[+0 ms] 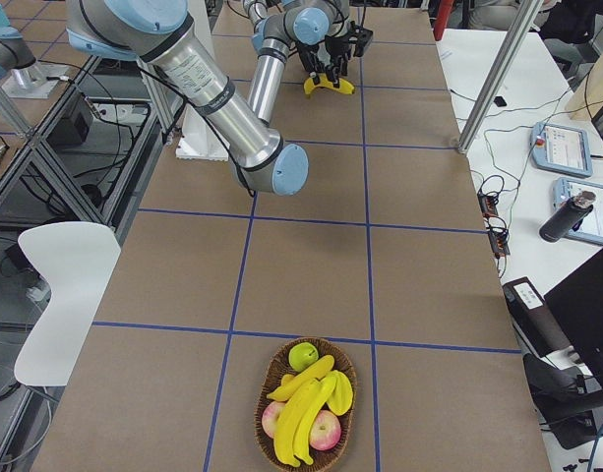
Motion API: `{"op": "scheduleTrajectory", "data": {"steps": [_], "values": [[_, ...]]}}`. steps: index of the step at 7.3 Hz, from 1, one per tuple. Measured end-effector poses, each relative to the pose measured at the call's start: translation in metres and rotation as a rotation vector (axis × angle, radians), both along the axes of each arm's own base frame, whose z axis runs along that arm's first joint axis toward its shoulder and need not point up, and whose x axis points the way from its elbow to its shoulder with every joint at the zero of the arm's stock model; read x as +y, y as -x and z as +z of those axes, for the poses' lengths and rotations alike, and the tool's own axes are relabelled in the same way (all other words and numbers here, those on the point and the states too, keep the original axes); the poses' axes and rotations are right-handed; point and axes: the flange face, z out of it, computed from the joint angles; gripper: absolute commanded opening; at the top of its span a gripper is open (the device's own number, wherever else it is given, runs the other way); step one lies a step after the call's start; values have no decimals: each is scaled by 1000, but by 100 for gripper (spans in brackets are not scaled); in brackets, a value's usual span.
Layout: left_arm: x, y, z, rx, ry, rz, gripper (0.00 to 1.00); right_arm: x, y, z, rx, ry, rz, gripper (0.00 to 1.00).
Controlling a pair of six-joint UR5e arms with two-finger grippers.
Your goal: Transfer all bananas from basket to plate
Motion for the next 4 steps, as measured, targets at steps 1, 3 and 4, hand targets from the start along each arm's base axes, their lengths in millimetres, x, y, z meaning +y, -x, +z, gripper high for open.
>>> {"op": "scheduleTrajectory", "data": {"steps": [1, 3, 4], "values": [[0, 0, 1, -2, 2, 0, 0, 2, -12, 1, -5, -26, 1, 100], [0, 1, 6, -7, 5, 0, 0, -2, -40, 14, -1, -70, 3, 100], [0, 2, 10, -13, 9, 1, 0, -7, -49, 24, 16, -94, -9, 100]]}}
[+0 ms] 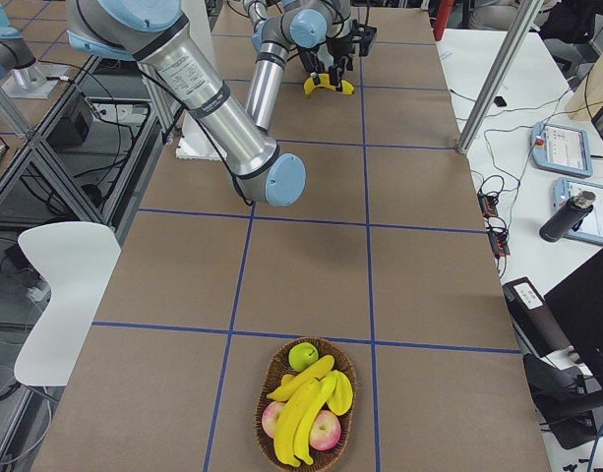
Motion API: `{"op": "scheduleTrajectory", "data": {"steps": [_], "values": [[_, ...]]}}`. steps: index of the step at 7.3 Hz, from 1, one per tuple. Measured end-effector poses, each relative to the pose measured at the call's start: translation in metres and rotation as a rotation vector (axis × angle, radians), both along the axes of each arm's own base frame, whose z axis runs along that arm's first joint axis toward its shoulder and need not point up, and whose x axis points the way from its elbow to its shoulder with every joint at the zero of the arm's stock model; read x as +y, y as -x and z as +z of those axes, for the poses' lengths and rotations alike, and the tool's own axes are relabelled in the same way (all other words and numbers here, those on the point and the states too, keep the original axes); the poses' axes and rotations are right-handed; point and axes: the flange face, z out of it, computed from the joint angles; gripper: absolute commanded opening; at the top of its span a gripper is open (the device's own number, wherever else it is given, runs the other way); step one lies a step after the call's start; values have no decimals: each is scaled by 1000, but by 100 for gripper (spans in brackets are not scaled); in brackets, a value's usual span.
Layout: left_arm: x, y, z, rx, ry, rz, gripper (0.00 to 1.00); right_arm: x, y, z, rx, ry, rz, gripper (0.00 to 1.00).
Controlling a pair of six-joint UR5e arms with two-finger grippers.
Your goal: Transfer all bananas from basket to plate
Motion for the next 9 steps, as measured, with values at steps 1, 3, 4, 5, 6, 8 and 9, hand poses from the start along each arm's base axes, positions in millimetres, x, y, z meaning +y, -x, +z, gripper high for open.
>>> {"op": "scheduleTrajectory", "data": {"steps": [1, 3, 4, 5, 6, 8, 9], "values": [[0, 0, 2, -3, 2, 1, 0, -3, -4, 8, 15, -15, -10, 100], [2, 2, 0, 4, 4, 4, 0, -6, -7, 15, 30, -31, -22, 100], [4, 6, -4, 14, 1, 5, 0, -8, -8, 19, 38, -38, -27, 100], [6, 13, -9, 26, -4, 4, 0, -9, -9, 24, 48, -49, -40, 100], [10, 20, -15, 40, -11, 5, 0, -11, -11, 31, 58, -61, -55, 100], [13, 29, -21, 56, -20, 6, 0, -22, -27, 46, 72, -67, -69, 100], [13, 32, -18, 51, -21, 4, 0, -30, -40, 55, 81, -75, -76, 100]]}}
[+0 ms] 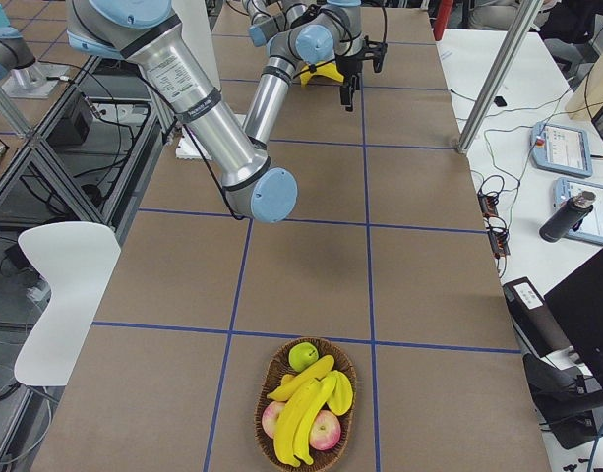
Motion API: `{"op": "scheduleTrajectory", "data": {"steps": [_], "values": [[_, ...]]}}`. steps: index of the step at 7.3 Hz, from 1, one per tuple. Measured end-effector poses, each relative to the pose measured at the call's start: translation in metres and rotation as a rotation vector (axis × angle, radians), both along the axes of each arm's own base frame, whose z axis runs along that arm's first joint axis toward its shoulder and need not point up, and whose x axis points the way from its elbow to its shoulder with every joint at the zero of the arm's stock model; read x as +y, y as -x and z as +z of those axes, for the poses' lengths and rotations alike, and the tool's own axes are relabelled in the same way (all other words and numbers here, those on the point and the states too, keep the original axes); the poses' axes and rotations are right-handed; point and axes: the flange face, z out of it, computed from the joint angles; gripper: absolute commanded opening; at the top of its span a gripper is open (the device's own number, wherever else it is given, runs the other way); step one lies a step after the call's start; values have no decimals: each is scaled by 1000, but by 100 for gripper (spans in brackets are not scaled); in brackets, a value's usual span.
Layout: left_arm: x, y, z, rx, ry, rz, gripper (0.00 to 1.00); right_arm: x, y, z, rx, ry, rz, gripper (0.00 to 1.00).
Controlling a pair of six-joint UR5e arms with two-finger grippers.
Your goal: Transfer all bananas from basket to plate
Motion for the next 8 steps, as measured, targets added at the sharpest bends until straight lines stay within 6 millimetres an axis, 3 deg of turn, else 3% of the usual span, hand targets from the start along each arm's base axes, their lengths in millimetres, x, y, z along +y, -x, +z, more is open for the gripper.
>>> {"op": "scheduleTrajectory", "data": {"steps": [1, 3, 5, 8], "values": [[-2, 7, 10, -20, 4, -4, 0, -10, -17, 13, 17, -16, -10, 100], [-12, 42, 43, -106, 32, -3, 0, -30, -55, 50, 75, -60, -42, 100], [-30, 88, 99, -218, 96, -23, 0, -50, -99, 93, 140, -103, -89, 100], [-44, 161, 204, -441, 114, -23, 0, -68, -157, 152, 218, -153, -174, 100]]}}
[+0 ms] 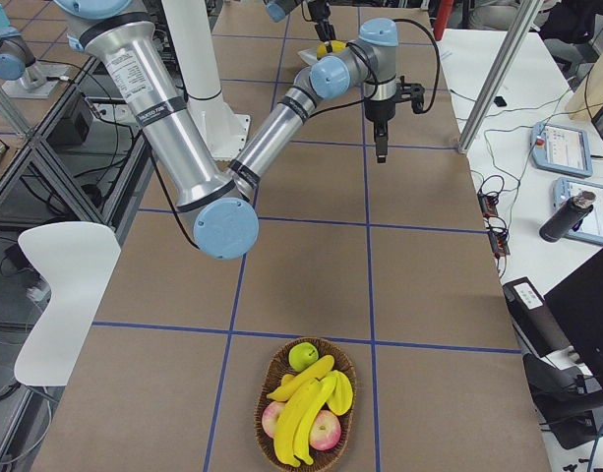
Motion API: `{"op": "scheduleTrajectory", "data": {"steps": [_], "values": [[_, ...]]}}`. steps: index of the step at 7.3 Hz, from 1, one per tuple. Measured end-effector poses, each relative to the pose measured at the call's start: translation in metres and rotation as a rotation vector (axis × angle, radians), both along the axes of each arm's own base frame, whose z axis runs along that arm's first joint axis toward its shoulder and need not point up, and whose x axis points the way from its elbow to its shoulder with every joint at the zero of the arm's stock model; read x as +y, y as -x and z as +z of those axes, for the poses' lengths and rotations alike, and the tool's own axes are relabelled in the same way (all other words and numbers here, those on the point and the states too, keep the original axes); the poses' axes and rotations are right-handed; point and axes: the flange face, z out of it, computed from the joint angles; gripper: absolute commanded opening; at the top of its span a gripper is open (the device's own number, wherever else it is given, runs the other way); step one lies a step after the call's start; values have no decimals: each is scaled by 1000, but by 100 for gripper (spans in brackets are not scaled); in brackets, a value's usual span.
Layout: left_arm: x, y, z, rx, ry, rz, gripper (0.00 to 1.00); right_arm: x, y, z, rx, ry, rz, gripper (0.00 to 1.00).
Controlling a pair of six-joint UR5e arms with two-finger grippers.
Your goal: Transfer all bananas from basket to plate
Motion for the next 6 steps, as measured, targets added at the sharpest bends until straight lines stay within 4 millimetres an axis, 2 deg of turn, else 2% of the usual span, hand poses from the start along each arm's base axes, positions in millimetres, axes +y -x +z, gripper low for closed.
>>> {"op": "scheduleTrajectory", "data": {"steps": [3, 4, 6], "values": [[25, 45, 95, -216, 7, 45, 0, -6, -69, 63, 52, -39, -100, 100], [35, 55, 119, -290, 2, 70, 0, -7, -87, 81, 68, -46, -125, 100], [44, 63, 153, -404, -6, 109, 4, -9, -121, 109, 73, -60, -172, 100]]}}
